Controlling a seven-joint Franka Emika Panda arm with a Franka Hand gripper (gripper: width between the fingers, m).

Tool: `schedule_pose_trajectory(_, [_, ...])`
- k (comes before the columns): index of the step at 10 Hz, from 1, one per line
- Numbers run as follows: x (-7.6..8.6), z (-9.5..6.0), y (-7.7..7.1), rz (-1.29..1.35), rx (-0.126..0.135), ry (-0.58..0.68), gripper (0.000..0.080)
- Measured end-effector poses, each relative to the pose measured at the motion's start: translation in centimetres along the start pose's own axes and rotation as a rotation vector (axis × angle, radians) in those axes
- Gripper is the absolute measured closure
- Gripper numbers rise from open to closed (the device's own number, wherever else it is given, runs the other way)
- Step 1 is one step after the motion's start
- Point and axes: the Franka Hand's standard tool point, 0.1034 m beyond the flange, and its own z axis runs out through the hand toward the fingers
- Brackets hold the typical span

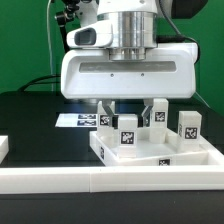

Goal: Assemble square table

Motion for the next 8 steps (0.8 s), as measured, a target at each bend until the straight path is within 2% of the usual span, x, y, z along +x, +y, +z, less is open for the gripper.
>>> schedule_pose_trajectory(3, [0.00,0.01,0.05,0.208,0.004,0.005,0.0511])
schedule_pose_trajectory(8, [-0.14,0.07,0.17,0.745,0.020,0.053,0.0509])
